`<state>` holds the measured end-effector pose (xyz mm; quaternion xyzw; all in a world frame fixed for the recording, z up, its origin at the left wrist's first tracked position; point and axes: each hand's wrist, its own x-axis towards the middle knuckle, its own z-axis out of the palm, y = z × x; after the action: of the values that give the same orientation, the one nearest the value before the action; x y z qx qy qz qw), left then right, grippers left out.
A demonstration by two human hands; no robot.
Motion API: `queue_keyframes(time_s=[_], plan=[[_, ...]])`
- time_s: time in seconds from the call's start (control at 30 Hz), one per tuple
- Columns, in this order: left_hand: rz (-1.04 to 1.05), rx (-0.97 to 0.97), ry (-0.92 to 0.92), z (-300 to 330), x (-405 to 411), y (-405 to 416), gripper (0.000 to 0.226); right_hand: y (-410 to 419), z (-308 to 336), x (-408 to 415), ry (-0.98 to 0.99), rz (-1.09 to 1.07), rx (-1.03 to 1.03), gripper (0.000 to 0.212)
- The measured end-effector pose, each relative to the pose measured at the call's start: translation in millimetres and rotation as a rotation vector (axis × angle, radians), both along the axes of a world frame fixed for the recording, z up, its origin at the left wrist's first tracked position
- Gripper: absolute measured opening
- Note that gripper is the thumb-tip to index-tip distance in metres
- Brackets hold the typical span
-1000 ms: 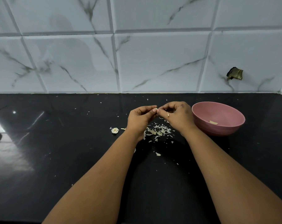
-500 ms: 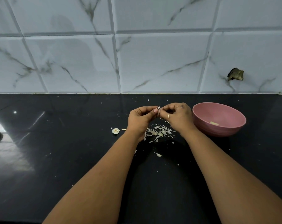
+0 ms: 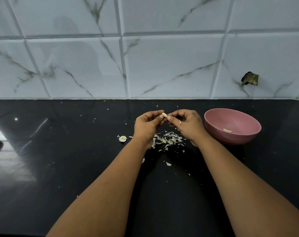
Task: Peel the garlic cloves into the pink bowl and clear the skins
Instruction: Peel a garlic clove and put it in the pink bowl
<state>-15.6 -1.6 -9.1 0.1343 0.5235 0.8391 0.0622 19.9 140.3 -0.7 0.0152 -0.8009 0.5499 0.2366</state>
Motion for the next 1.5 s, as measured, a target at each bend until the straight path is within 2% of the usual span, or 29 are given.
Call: queue_keyframes(time_s=[0.3,0.63,0.77,0.93,1.0,1.07,1.2,1.27,1.37,1.5], plan=[[0.017,-0.047,0.027,1.5,4.7,1.8,0.013,-1.2,0.5,0.0,0.073,-0.134,0.221,0.010],[-0.043,-0.002,-0.032,3.7,2.9,-0.4,0.005,-4.7,3.0,0.0,0.046,-0.083,0.354,0.009],[-0.107,0.066,-0.118,4.6,1.5,-2.4,0.010,-6.5,2.6,-1.8,-0.052,-0.032,0.222,0.014],[-0.208,0.138,-0.184,8.4,0.9,-6.1,0.017,-9.6,7.0,0.8,-0.155,0.188,-0.313,0.021],[-0.228,0.151,-0.170,8.7,2.0,-6.0,0.019,-9.9,8.9,1.7,-0.170,0.244,-0.464,0.022],[-0.225,0.161,-0.171,8.7,2.1,-5.6,0.019,-10.1,9.0,2.5,-0.168,0.225,-0.450,0.021],[-0.191,0.128,-0.181,10.2,2.6,-3.8,0.015,-7.3,7.0,3.0,-0.088,-0.010,0.009,0.018],[-0.155,0.113,-0.153,8.7,3.2,-1.9,0.009,-7.0,6.8,2.4,-0.055,-0.036,0.076,0.018],[-0.136,0.128,-0.132,7.2,4.4,-2.2,0.010,-8.1,5.6,1.2,-0.070,-0.017,0.044,0.016],[-0.154,0.146,-0.123,8.0,2.9,-4.9,0.019,-8.6,4.9,-2.6,-0.116,0.040,-0.223,0.024]])
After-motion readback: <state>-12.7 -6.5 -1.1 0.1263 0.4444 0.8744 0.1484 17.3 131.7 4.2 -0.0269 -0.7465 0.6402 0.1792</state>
